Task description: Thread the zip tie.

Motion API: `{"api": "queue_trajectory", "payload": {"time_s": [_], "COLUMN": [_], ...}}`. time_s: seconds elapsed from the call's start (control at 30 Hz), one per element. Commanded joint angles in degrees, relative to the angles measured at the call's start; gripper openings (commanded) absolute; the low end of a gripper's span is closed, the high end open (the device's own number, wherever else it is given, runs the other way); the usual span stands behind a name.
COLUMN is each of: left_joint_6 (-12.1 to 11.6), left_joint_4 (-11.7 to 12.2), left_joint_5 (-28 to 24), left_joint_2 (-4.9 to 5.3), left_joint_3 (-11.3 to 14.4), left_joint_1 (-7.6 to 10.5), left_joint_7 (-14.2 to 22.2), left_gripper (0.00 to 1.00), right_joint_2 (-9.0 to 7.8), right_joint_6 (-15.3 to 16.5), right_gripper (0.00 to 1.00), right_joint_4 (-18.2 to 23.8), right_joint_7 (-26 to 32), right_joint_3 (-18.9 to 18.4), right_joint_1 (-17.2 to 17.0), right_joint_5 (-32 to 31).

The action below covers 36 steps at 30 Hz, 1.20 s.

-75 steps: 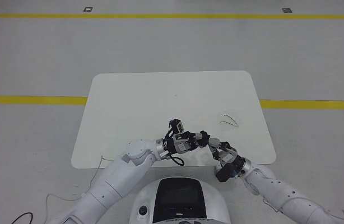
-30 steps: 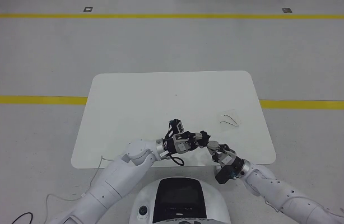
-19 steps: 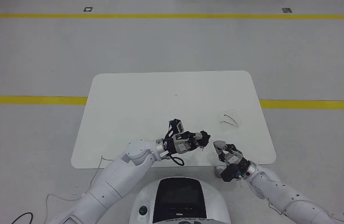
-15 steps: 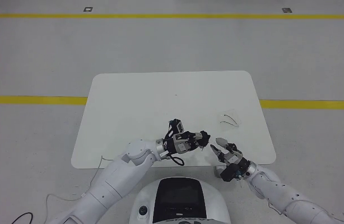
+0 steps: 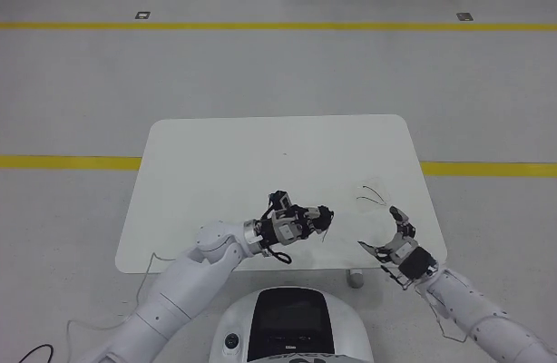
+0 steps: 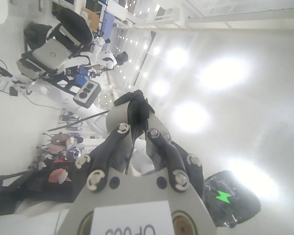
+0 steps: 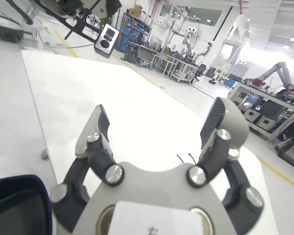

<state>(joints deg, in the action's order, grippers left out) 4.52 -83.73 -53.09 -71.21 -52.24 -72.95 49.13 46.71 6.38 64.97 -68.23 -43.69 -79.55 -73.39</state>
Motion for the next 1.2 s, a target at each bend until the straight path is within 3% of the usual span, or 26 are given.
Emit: {"api": "queue_trajectory", "payload": {"time_s": [0.0,0.33,0.73,1.03,1.17], "left_joint_6": [1.29,0.63,3.80,3.75,4.13], "left_joint_4": [-0.85,-1.92,-6.72,-7.50,-8.73], "left_joint_5": [-1.00,-0.92,-7.16,-8.04,-11.85], "left_joint_2": [0.17,0.24,1.07,1.19,1.03], "left_joint_3": [-0.41,-0.72,-3.22,-3.43,-3.54], "left_joint_1": [-0.40,-0.73,-3.20,-3.64,-3.85], "left_joint_7": [0.25,-1.05,2.25,3.44,3.33], "left_gripper": [0.00,0.00,0.00,0.00,0.00], "right_joint_2": [-0.33,-0.22,-0.93,-0.97,-0.97], "right_joint_6": [3.27,3.27,13.10,13.10,13.10], "right_gripper": [1.00,1.00,1.00,1.00,1.00], "right_joint_4": [-0.08,0.65,3.48,3.76,3.76], "right_joint_7": [-0.94,0.58,-3.70,-3.53,-3.53], "right_joint_3": [-1.32,-2.07,-8.43,-8.66,-8.66], "right_joint_1": [-0.26,-0.44,-4.96,-5.25,-5.25], "right_joint_5": [0.52,1.21,7.11,7.52,7.52]}}
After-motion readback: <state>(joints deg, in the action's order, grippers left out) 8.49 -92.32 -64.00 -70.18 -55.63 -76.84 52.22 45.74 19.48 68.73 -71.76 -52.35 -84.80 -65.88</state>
